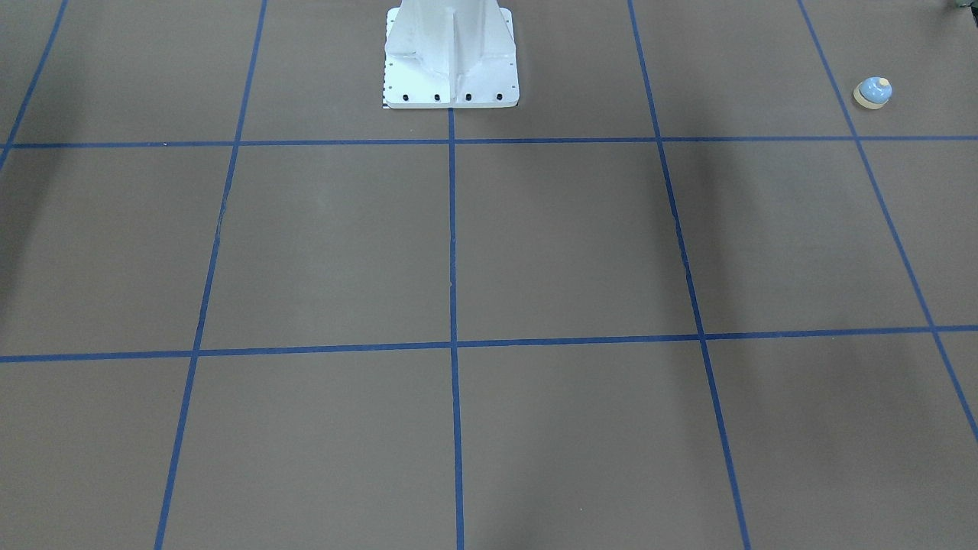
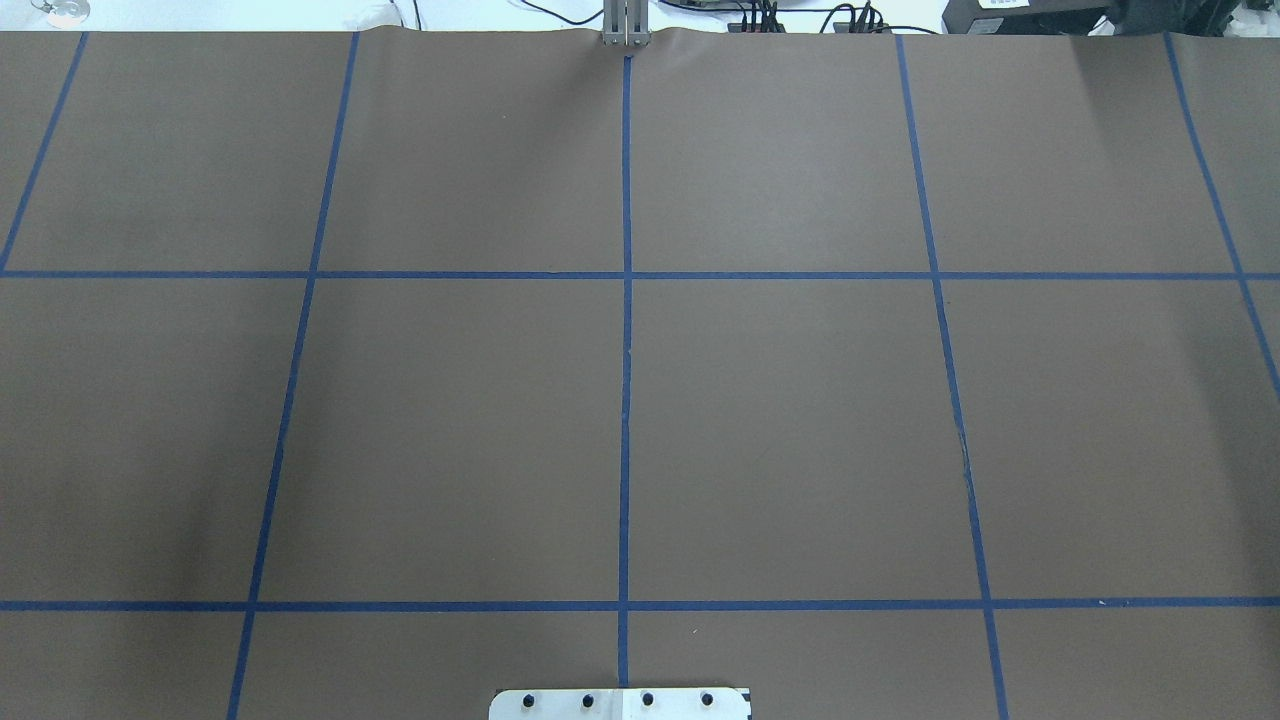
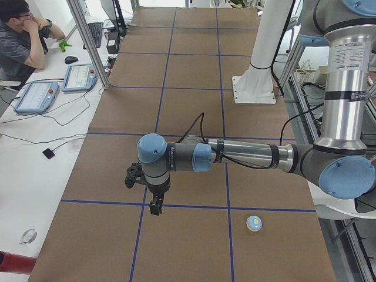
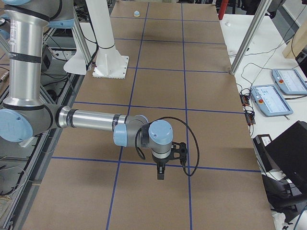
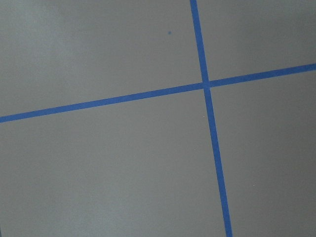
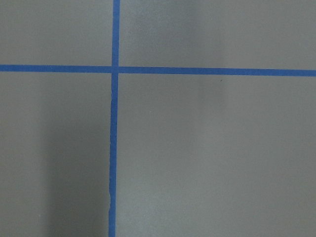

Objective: Place and press bell with both arms

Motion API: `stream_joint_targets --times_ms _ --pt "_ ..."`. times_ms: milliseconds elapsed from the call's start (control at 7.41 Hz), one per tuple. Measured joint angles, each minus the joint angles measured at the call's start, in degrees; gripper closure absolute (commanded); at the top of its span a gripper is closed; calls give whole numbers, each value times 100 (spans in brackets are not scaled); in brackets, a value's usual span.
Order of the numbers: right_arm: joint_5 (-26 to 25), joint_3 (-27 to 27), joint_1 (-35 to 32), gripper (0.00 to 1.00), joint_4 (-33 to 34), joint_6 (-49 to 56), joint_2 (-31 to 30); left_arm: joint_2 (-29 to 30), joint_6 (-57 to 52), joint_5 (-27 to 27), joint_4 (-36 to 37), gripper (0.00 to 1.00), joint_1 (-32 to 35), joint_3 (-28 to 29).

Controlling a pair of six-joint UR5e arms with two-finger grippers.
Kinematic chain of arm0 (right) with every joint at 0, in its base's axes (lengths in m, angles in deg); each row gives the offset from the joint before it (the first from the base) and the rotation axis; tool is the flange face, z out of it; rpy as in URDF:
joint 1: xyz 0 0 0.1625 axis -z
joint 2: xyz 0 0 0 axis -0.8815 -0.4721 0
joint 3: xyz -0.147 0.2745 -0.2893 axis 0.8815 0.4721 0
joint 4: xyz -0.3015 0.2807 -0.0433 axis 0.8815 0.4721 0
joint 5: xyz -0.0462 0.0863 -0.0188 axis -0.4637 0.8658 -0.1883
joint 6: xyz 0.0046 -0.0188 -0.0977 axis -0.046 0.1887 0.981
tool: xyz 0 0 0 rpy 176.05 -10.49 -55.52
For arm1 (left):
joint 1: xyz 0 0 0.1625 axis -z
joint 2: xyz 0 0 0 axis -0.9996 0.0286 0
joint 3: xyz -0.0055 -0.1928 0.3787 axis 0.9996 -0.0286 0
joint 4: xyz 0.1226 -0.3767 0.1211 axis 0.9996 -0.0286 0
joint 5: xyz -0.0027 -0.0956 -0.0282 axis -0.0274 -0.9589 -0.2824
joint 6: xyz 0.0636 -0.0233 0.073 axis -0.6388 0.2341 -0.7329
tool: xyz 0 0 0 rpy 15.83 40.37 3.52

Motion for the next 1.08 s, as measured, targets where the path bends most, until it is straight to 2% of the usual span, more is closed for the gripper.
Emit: stream_joint_targets --times_ms 674,1079 --pt "1 -49 0 0 -54 0 16 -14 20 5 -121 0 -18 -1" --pt "-8 -39 0 0 -542 -48 45 17 3 3 -220 0 -26 -11"
